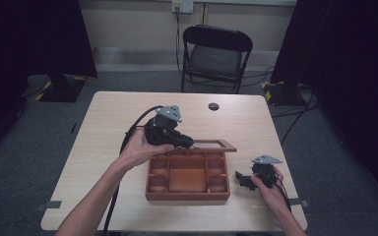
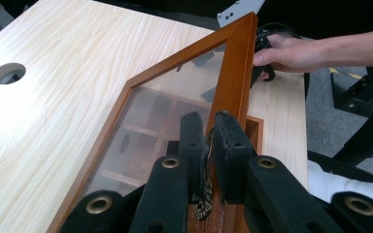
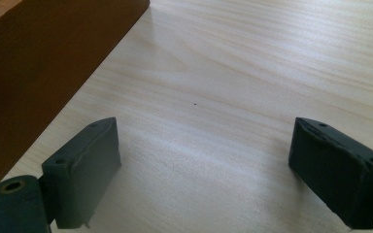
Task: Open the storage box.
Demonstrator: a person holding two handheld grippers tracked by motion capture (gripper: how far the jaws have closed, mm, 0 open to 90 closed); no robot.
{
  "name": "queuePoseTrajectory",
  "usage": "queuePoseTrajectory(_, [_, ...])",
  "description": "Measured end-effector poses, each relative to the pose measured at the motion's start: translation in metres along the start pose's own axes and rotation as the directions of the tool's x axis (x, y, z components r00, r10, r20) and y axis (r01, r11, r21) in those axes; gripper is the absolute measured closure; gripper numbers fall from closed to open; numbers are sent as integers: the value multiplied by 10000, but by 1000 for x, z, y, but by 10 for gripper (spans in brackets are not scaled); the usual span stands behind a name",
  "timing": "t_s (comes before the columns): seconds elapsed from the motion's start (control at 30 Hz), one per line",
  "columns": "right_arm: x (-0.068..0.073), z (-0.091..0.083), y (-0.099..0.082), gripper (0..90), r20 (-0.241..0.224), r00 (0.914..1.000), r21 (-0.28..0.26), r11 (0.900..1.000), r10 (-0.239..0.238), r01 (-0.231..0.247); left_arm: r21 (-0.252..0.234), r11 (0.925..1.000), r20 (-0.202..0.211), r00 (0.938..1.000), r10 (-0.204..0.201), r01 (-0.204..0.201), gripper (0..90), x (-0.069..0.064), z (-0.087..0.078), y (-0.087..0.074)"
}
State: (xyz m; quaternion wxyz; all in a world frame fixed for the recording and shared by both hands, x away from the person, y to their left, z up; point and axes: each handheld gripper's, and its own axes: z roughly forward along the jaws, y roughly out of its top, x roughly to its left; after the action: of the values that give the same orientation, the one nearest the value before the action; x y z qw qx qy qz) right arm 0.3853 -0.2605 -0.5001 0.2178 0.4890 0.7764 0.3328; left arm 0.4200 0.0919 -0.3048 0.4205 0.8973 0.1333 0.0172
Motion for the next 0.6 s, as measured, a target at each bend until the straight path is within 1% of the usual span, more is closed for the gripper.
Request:
queuePoseTrajectory(0.13, [0,0,0,106,0,10000,1,10000,3,-3,-31,10000,-39,10000,34,-34,828,-1,1,-1])
queuePoseTrajectory(0.17, [0,0,0,106,0,10000,0,10000,-3,3,89,9999,-105,9999,96,-95,828,-1,-1,0])
queuePoseTrajectory(0.2, [0,0,0,106,0,10000,0,10000,-3,3,17,10000,-117,9999,92,-92,828,-1,0,0])
queuePoseTrajectory(0.3, [0,0,0,106,-1,10000,0,10000,-2,2,-83,10000,-180,9998,40,-42,828,-1,-1,0])
queuePoseTrajectory(0.33, [0,0,0,106,-2,10000,1,10000,0,0,-164,9998,-129,9999,-95,93,829,0,-1,1])
queuePoseTrajectory(0.43, [0,0,0,105,-3,10000,-1,10000,-2,2,-185,9998,-156,9998,-112,109,829,0,-1,1])
queuePoseTrajectory(0.47, [0,0,0,106,-2,10000,-1,10000,-2,2,-222,9997,-200,9998,-55,51,830,1,-1,2])
queuePoseTrajectory(0.5, [0,0,0,106,-2,10000,-1,10000,-2,2,-159,9999,-242,9997,-23,19,830,1,-2,2])
queuePoseTrajectory(0.53, [0,0,0,106,-3,10000,-2,10000,-1,1,-216,9997,-340,9994,-72,65,831,0,-2,3])
queuePoseTrajectory(0.6, [0,0,0,105,-9,10000,-3,10000,-10,10,-232,9997,-402,9992,-21,12,838,1,-3,4])
